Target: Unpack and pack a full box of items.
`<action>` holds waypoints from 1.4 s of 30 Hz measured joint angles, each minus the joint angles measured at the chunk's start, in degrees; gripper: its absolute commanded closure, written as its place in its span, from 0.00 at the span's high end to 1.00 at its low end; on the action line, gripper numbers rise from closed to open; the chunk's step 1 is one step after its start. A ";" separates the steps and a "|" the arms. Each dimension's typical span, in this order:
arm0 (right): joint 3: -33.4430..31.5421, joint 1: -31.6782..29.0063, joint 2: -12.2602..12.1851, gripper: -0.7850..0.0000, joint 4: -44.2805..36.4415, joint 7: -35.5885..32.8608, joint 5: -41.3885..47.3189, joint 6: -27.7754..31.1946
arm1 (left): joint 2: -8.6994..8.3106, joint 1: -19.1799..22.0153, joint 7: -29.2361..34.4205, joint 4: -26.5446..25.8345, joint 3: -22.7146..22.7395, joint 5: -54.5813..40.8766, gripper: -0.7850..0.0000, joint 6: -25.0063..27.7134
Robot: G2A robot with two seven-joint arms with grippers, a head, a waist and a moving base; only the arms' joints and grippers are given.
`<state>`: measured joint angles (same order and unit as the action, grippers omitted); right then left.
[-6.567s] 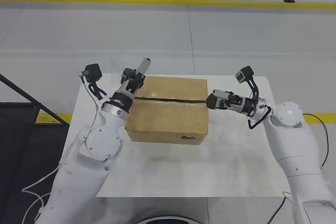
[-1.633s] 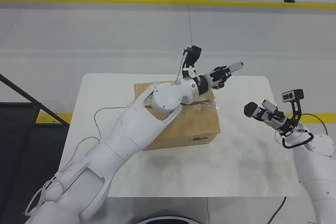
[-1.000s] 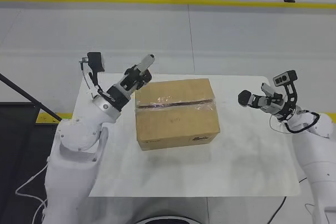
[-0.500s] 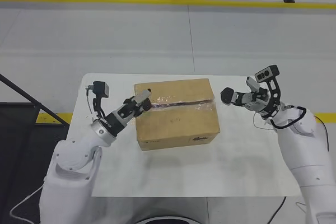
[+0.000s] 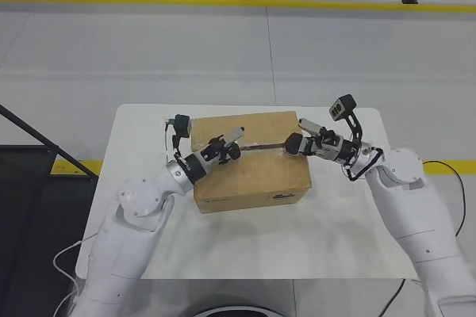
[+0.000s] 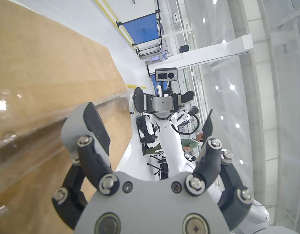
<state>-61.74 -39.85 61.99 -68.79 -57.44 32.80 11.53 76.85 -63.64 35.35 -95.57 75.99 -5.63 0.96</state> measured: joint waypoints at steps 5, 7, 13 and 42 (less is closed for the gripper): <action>1.63 1.27 0.45 1.00 1.27 1.38 -3.31 -2.82 | -0.09 0.23 -0.88 1.71 0.49 -1.81 1.00 -0.48; 1.96 1.90 0.64 1.00 2.32 1.55 -3.59 -3.82 | -0.16 0.32 -1.13 2.37 0.86 -2.66 1.00 -0.87; 2.70 3.32 1.22 1.00 4.55 1.58 -3.40 -5.89 | -0.26 1.00 -1.61 4.08 0.99 -4.42 1.00 -2.53; 15.07 8.77 8.17 1.00 5.15 8.09 -2.44 -6.61 | -2.16 -8.46 -4.21 -1.08 9.41 -7.61 1.00 1.72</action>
<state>-46.68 -31.08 70.16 -63.64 -49.35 30.36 4.93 74.70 -72.10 31.15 -96.64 85.40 -13.24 2.68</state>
